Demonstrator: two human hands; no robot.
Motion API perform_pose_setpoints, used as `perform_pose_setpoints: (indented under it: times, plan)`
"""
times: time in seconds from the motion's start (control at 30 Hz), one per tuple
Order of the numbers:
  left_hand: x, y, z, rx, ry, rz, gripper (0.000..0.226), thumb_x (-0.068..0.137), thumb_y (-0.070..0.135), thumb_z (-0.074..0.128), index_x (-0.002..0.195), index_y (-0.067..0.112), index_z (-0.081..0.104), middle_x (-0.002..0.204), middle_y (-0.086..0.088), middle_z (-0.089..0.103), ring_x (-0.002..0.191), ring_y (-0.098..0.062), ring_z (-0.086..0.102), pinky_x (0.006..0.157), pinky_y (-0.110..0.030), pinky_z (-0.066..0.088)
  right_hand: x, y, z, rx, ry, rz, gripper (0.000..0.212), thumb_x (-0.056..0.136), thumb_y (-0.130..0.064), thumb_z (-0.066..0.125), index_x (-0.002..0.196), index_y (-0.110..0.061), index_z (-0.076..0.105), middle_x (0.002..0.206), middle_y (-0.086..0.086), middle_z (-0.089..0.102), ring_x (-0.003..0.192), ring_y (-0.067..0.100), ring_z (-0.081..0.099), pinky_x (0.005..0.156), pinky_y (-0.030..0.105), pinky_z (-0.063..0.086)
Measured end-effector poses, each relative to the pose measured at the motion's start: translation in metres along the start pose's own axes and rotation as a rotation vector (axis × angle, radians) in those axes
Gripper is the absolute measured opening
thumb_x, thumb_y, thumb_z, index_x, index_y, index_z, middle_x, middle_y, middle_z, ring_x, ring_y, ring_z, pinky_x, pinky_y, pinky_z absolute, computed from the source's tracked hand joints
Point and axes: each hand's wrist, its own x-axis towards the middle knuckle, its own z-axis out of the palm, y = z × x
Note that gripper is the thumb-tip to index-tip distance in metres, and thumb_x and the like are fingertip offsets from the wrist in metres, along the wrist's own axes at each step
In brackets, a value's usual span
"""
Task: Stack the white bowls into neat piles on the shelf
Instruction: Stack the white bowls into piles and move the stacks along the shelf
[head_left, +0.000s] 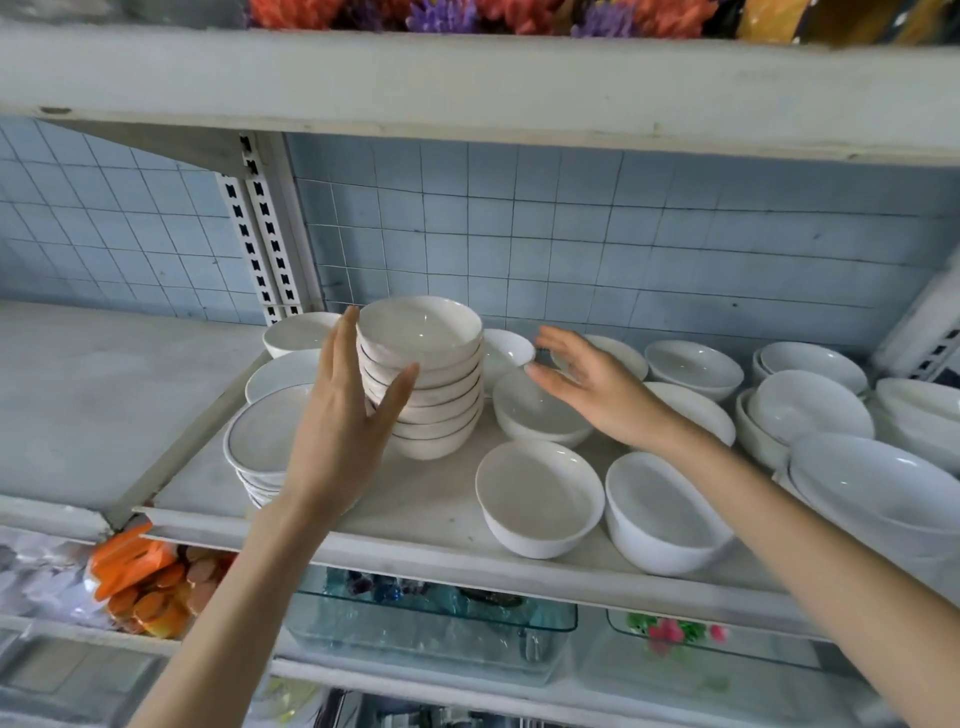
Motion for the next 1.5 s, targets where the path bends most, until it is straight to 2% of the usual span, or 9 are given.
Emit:
perform_pose_setpoints:
  times: [0.23, 0.4, 0.47, 0.57, 0.73, 0.83, 1.0, 1.23, 1.5]
  plan:
    - [-0.067, 0.026, 0.035, -0.100, -0.184, 0.245, 0.058, 0.094, 0.049, 0.040, 0.139, 0.013, 0.033, 0.139, 0.001, 0.041, 0.128, 0.000, 0.037, 0.099, -0.001, 0.024, -0.070, 0.018, -0.035, -0.180, 0.097, -0.031, 0.026, 0.088, -0.033, 0.057, 0.111, -0.023, 0.064, 0.105, -0.018, 0.066, 0.102, -0.007, 0.059, 0.096, 0.026, 0.046]
    - [-0.090, 0.014, 0.072, -0.212, -0.401, 0.056, 0.100, 0.072, 0.081, 0.044, 0.147, 0.022, 0.014, 0.152, 0.008, 0.017, 0.136, 0.005, 0.016, 0.099, 0.006, 0.013, -0.121, 0.016, -0.036, -0.384, -0.006, 0.039, 0.039, 0.079, -0.058, 0.047, 0.096, -0.031, 0.070, 0.096, -0.028, 0.066, 0.095, -0.007, 0.059, 0.087, 0.022, 0.046]
    - [-0.092, 0.010, 0.080, -0.296, -0.473, -0.063, 0.115, 0.059, 0.087, 0.052, 0.146, 0.026, 0.007, 0.152, 0.012, 0.012, 0.138, -0.004, 0.023, 0.109, -0.007, 0.021, -0.132, 0.021, -0.034, -0.481, -0.066, 0.088, 0.045, 0.075, -0.065, 0.048, 0.098, -0.032, 0.069, 0.100, -0.023, 0.067, 0.096, -0.001, 0.059, 0.087, 0.025, 0.046]
    - [-0.087, 0.006, 0.084, -0.385, -0.498, -0.167, 0.123, 0.048, 0.079, 0.070, 0.143, 0.026, 0.014, 0.141, 0.009, 0.030, 0.126, -0.014, 0.043, 0.103, -0.040, 0.044, -0.140, 0.029, -0.032, -0.527, -0.117, 0.146, 0.044, 0.078, -0.064, 0.051, 0.099, -0.030, 0.067, 0.097, -0.012, 0.069, 0.087, 0.006, 0.060, 0.081, 0.032, 0.049]
    - [-0.082, 0.011, 0.083, -0.490, -0.543, -0.246, 0.139, 0.033, 0.077, 0.077, 0.143, 0.019, 0.016, 0.128, 0.004, 0.047, 0.112, 0.004, 0.051, 0.093, -0.027, 0.051, -0.152, 0.030, -0.032, -0.622, -0.069, 0.077, 0.029, 0.090, -0.046, 0.053, 0.087, -0.020, 0.067, 0.058, -0.011, 0.047, 0.060, 0.010, 0.045, 0.063, 0.031, 0.039]
    - [-0.081, 0.013, 0.085, -0.547, -0.568, -0.267, 0.143, 0.029, 0.074, 0.079, 0.144, 0.019, 0.015, 0.127, 0.009, 0.046, 0.110, 0.011, 0.051, 0.081, -0.009, 0.048, -0.158, 0.030, -0.036, -0.641, -0.049, 0.026, 0.028, 0.092, -0.042, 0.052, 0.086, -0.018, 0.066, 0.071, -0.007, 0.061, 0.067, 0.011, 0.052, 0.062, 0.029, 0.037]
    - [-0.080, 0.020, 0.090, -0.624, -0.583, -0.272, 0.132, 0.029, 0.069, 0.083, 0.137, 0.026, 0.021, 0.124, 0.017, 0.044, 0.106, 0.015, 0.051, 0.073, -0.005, 0.047, -0.169, 0.035, -0.045, -0.662, -0.030, 0.001, 0.025, 0.093, -0.039, 0.052, 0.088, -0.017, 0.065, 0.082, -0.007, 0.066, 0.077, 0.012, 0.054, 0.067, 0.021, 0.034]
    - [-0.076, 0.016, 0.095, -0.647, -0.627, -0.230, 0.100, 0.054, 0.003, 0.083, 0.132, 0.026, 0.025, 0.124, 0.008, 0.044, 0.103, 0.015, 0.053, 0.073, -0.009, 0.050, -0.166, 0.020, -0.061, -0.347, 0.011, 0.116, 0.017, 0.086, -0.038, 0.061, 0.094, -0.028, 0.071, 0.082, -0.029, 0.066, 0.072, 0.003, 0.061, 0.069, 0.017, 0.045]
    - [-0.069, 0.012, 0.090, -0.715, -0.667, -0.253, 0.120, 0.025, 0.058, 0.090, 0.127, 0.028, 0.034, 0.123, 0.010, 0.046, 0.104, 0.011, 0.054, 0.075, -0.011, 0.051, -0.115, 0.029, -0.142, -0.216, 0.303, -0.003, 0.009, 0.087, -0.014, 0.063, 0.093, -0.015, 0.070, 0.095, -0.006, 0.071, 0.091, 0.000, 0.062, 0.090, 0.013, 0.043]
